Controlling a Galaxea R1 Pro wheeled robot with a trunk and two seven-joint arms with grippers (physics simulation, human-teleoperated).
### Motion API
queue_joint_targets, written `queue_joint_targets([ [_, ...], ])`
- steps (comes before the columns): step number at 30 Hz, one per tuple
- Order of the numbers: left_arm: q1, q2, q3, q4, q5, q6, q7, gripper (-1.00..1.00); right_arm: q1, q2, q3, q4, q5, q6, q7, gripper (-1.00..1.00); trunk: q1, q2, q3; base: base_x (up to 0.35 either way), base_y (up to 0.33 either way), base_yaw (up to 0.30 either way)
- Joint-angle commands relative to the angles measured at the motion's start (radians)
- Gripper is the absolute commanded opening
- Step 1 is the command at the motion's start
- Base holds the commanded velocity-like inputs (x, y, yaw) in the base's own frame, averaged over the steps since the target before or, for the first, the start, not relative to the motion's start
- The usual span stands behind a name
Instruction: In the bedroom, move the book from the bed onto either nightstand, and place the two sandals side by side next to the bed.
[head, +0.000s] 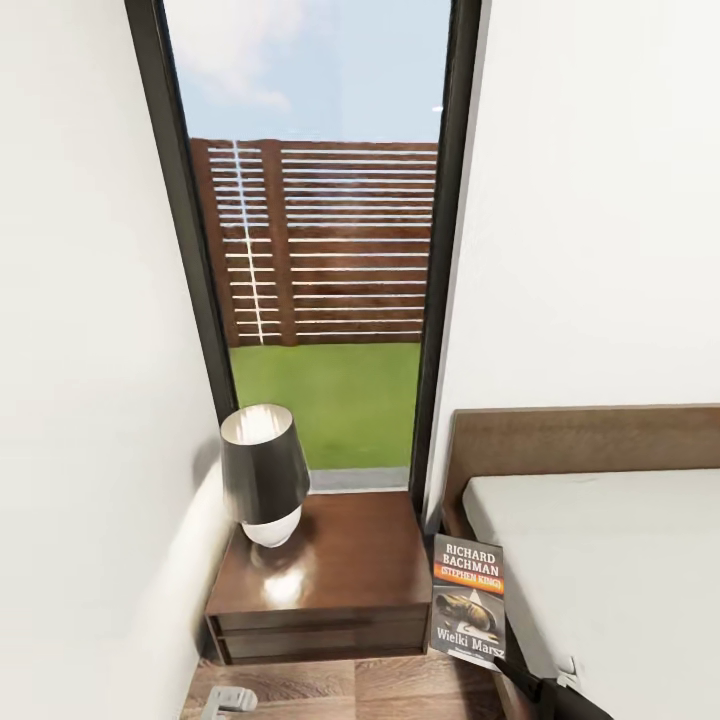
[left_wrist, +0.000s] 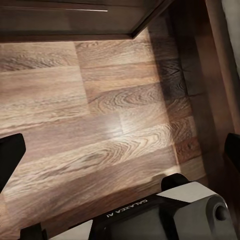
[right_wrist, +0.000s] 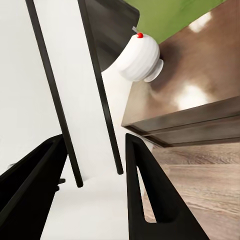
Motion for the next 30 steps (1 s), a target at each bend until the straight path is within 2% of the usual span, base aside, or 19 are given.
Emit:
queue_joint_targets([
  [1, -0.001, 0.0, -0.008, 0.0, 0.004, -0.005, -0.002, 1.0, -0.001, 0.0, -0.005, 0.0, 0.004, -0.001, 0.004, -1.0, 0.0, -0.001, -0.001, 0.0, 0.0, 0.004],
  [12, -0.001, 0.0, -0.008, 0.0, 0.004, -0.005, -0.002, 1.0, -0.001, 0.0, -0.005, 0.0, 0.004, -0.001, 0.004, -1.0, 0.0, -0.001, -0.001, 0.001, 0.0, 0.088],
  [20, -0.001, 0.0, -0.008, 0.0, 0.005, -0.005, -0.002, 1.0, -0.001, 0.0, -0.005, 0.0, 0.003, -0.003, 0.002, -1.0, 0.0, -0.001, -0.001, 0.219, 0.06, 0.01],
  [30, -0.001, 0.0, -0.008, 0.0, 0.006, -0.005, -0.002, 1.0, -0.001, -0.001, -0.007, 0.001, 0.003, -0.005, 0.004, -1.0, 0.0, -0.001, -0.001, 0.031, 0.007, 0.0],
])
